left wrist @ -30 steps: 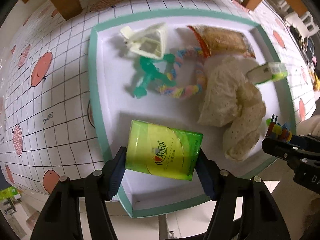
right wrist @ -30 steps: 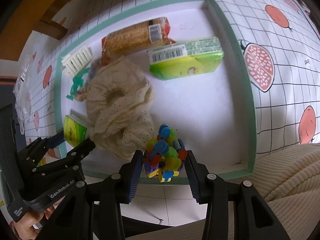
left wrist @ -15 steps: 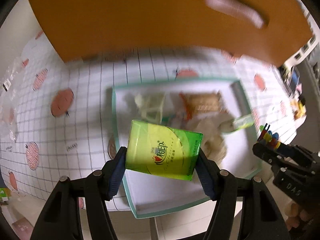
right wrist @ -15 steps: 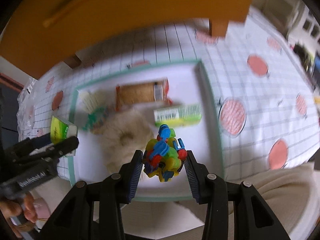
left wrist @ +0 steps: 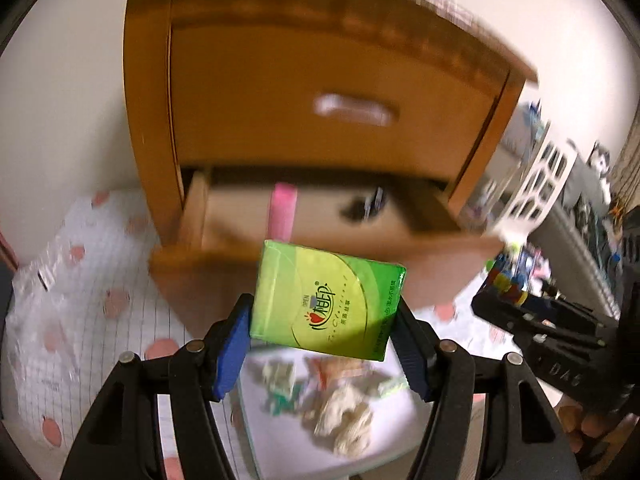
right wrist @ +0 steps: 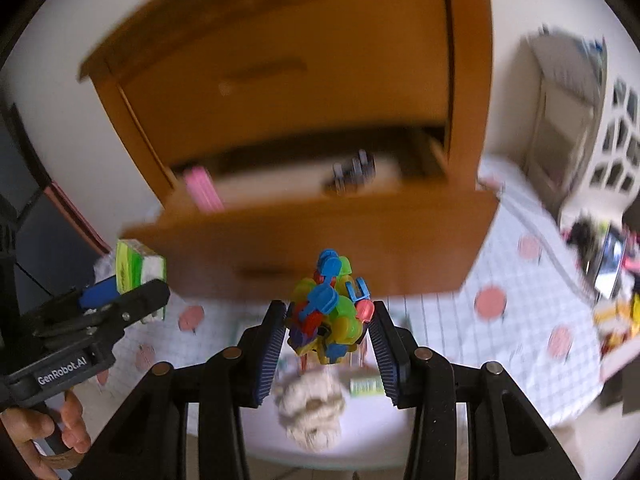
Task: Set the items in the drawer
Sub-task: 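Lift the tissue pack in the left gripper while the right gripper carries the blocks toward the drawer, then open the left gripper over the drawer while the right gripper releases the blocks inside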
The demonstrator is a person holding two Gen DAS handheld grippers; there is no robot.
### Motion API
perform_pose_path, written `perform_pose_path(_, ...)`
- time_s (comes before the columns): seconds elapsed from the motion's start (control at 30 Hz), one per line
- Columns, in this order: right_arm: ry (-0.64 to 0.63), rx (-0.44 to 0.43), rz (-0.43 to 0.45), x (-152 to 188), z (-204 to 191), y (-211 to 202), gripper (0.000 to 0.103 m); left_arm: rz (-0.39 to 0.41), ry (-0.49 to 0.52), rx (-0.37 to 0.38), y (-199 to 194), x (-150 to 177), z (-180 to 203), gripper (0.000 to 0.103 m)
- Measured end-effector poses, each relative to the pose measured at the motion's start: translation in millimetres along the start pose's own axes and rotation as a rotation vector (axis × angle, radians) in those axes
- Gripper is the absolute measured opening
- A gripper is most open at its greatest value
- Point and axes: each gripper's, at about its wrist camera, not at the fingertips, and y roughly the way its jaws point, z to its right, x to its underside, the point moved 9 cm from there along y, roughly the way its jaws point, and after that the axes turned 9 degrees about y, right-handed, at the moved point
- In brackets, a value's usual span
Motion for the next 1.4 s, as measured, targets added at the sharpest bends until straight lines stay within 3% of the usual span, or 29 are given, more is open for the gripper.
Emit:
perform_pose_path(0.23, -0.011, 0.002, 0.036, -50, -12, -4, 0.045, 0.085, 0.042, -0.008, -6, -50, 1, 0.067)
perform_pose_path(0.37, -0.022, 0.033, 0.038, -68, -10, 2, 0.045, 0.08, 0.044, -0.013, -1, -67, 1, 0.067)
perform_pose_path(0.57, -0.051, 0.098, 0.025, -90, -7, 21, 0.045, 0.03, 0.06, -0.023, 33, -70, -6, 0.067)
perform_pose_path(0.8, -0.052, 0.121, -0.01, -86, 0, 38, 0.045, -0.038, 0.093, 0.011, 63, -52, 1, 0.067)
perform_pose_path(1.2, -0.08, 0.133, -0.031, -93, 2, 57, 0.045, -0.127, 0.074, -0.126, 117, -66, -48, 0.067)
perform_pose_path(1.4, -0.085, 0.151, -0.052, -94, 8, 69, 0.045, -0.164, 0.065, -0.132, 135, -64, -49, 0.068)
